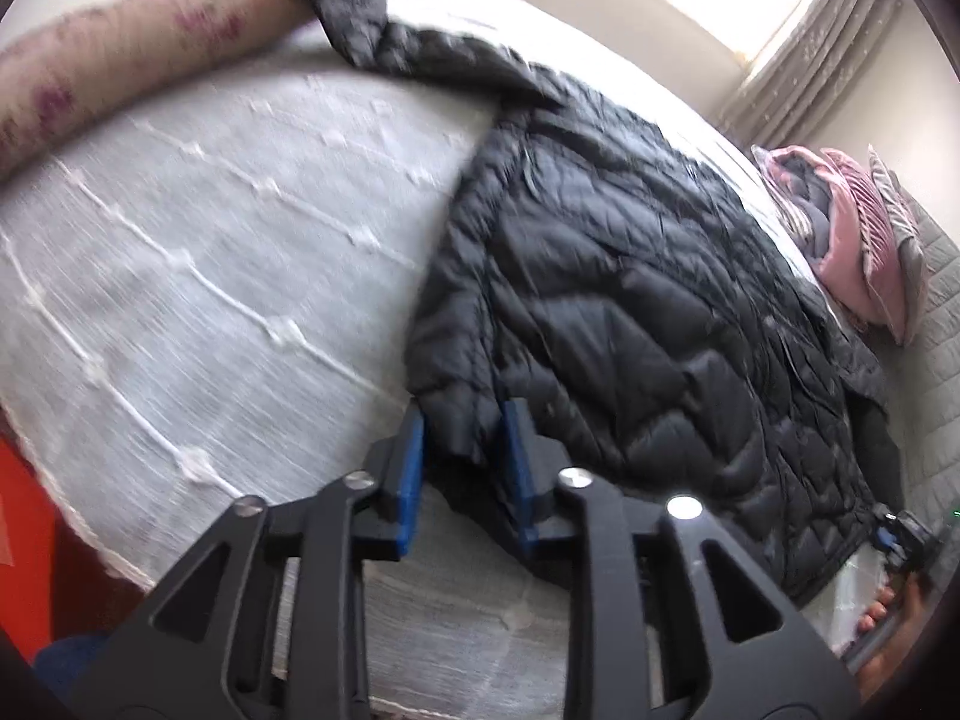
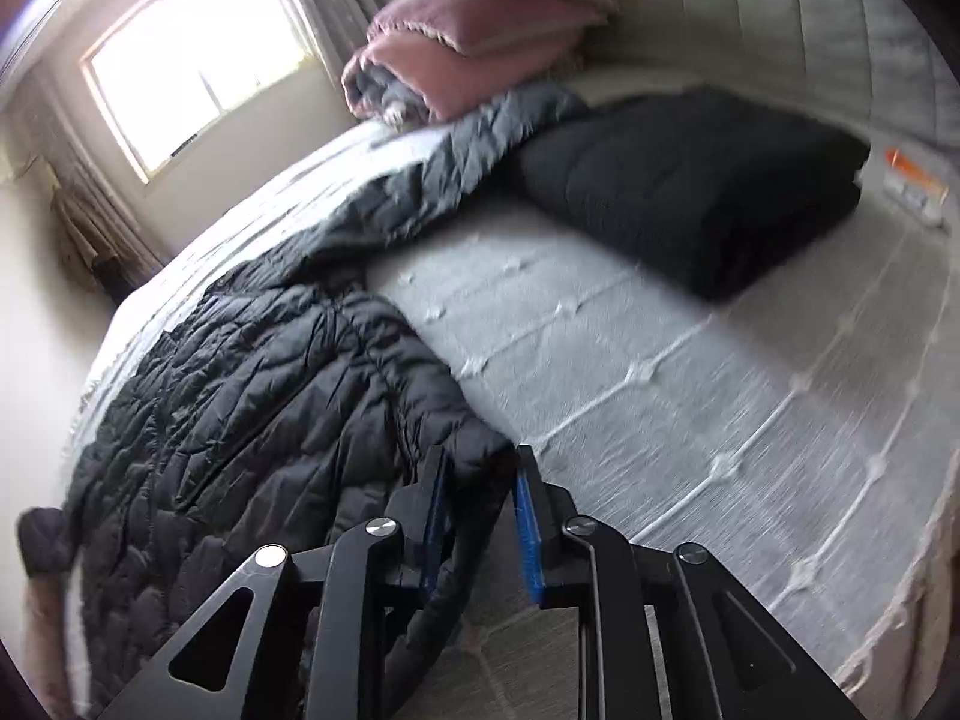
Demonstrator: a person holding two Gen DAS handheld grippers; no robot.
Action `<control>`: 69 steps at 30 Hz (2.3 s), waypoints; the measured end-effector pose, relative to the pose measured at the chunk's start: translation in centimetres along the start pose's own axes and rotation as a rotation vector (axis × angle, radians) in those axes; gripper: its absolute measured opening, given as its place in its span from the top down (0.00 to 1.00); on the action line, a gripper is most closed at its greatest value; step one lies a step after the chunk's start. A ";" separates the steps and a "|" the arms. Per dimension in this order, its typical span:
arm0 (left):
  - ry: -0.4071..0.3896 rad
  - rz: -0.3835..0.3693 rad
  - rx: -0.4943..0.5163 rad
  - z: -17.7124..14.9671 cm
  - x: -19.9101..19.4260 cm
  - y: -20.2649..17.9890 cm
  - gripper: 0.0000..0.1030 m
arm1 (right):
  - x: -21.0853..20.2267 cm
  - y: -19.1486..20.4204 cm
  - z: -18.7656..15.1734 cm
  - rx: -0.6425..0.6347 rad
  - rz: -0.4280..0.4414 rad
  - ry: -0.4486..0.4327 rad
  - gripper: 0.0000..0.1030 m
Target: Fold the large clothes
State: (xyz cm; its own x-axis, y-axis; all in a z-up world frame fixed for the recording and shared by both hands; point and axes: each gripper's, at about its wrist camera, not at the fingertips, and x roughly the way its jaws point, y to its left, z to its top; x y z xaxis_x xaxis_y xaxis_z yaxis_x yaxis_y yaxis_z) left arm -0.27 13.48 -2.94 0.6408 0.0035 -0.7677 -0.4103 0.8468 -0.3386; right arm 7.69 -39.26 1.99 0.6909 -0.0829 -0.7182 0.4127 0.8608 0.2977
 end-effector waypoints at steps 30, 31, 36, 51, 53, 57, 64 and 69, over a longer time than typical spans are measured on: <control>-0.034 0.014 -0.049 3.1 -0.4 -2.7 0.59 | 1.5 -2.5 0.1 0.153 0.097 0.069 0.36; -0.030 0.012 -0.036 3.2 -0.3 -3.6 0.57 | 1.7 -2.2 0.1 0.141 0.108 0.074 0.36; -0.019 0.038 0.096 5.5 -0.1 -10.0 0.25 | 1.6 -0.7 0.0 0.091 0.116 0.064 0.30; 0.122 -0.040 0.096 7.8 10.1 -14.7 0.08 | 3.1 2.2 6.2 -0.019 0.133 -0.011 0.25; 0.111 -0.025 0.062 8.4 10.7 -13.9 0.08 | 3.9 2.1 8.6 -0.023 0.154 -0.041 0.25; 0.075 0.014 0.031 9.4 11.5 -12.6 0.08 | 7.0 0.4 14.7 0.064 0.238 -0.072 0.25; 0.096 0.004 0.066 10.0 12.8 -13.5 0.08 | 13.3 -3.8 22.9 0.257 0.130 -0.107 0.25; 0.085 0.057 0.099 10.6 14.0 -13.7 0.08 | 18.6 -6.2 25.2 0.363 0.000 -0.023 0.25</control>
State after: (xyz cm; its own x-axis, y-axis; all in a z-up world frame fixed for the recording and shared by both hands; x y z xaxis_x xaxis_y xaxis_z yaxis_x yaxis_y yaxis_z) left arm 21.16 7.55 -3.27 0.5594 0.0118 -0.8288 -0.3760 0.8947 -0.2410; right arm 32.93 -58.75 2.63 0.7023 -0.0979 -0.7051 0.5940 0.6264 0.5047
